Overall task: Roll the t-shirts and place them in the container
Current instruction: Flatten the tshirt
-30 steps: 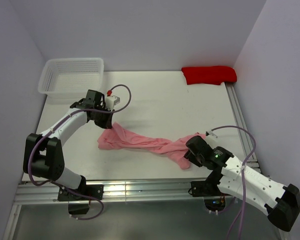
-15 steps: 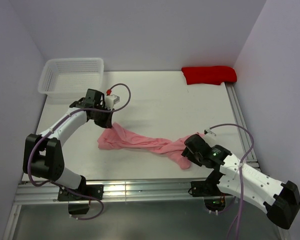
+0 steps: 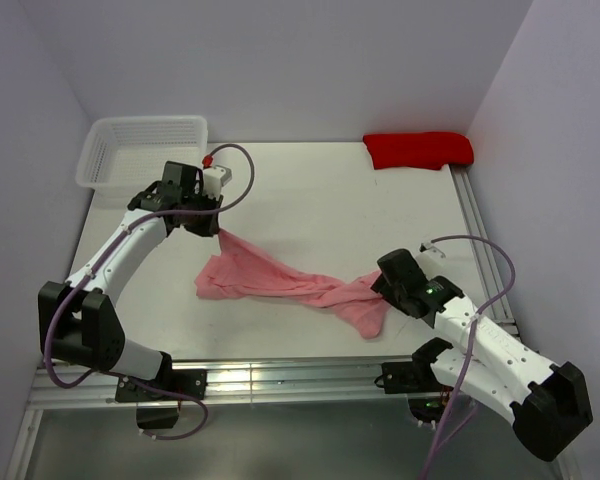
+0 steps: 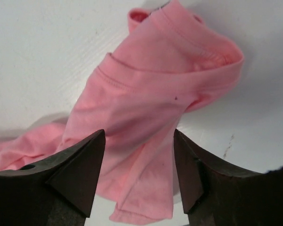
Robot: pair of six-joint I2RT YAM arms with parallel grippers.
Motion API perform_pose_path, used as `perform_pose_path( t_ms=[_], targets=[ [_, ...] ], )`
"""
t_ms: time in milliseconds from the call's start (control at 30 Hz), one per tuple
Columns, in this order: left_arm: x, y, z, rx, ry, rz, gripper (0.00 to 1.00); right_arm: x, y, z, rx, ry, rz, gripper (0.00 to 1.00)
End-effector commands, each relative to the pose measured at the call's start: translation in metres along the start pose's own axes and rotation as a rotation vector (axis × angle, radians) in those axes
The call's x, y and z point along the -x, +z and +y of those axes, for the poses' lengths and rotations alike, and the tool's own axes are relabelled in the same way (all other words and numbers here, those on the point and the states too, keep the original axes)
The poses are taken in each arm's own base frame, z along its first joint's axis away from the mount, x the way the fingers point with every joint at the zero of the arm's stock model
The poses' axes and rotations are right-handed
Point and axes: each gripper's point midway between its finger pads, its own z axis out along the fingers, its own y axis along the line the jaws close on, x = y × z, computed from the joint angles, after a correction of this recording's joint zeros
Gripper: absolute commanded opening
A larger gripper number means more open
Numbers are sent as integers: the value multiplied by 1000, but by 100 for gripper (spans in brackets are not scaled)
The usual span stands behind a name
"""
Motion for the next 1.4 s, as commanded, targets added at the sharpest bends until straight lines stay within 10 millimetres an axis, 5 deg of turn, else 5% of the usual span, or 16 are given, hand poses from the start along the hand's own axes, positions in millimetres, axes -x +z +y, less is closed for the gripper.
perform_pose_path(
  t_ms=[0,300,400,500,600,1367],
  targets=[
    [21,-14,3,37,-8,-61,0,21,2,11,37,3,-53,65],
    [43,-27,16,106,0,-102,0,46,0,15,39,21,-90,19],
    [49,-30,20,114,-3,-113,0,56,-4,12,24,29,-103,22],
    [50,-29,23,112,-3,-103,0,60,-9,3,-4,46,-111,47],
    [51,-27,24,111,-3,-99,0,58,-9,-15,-70,41,-97,56],
    [61,-9,19,37,-1,-91,0,32,33,-67,-250,185,82,49]
  ],
)
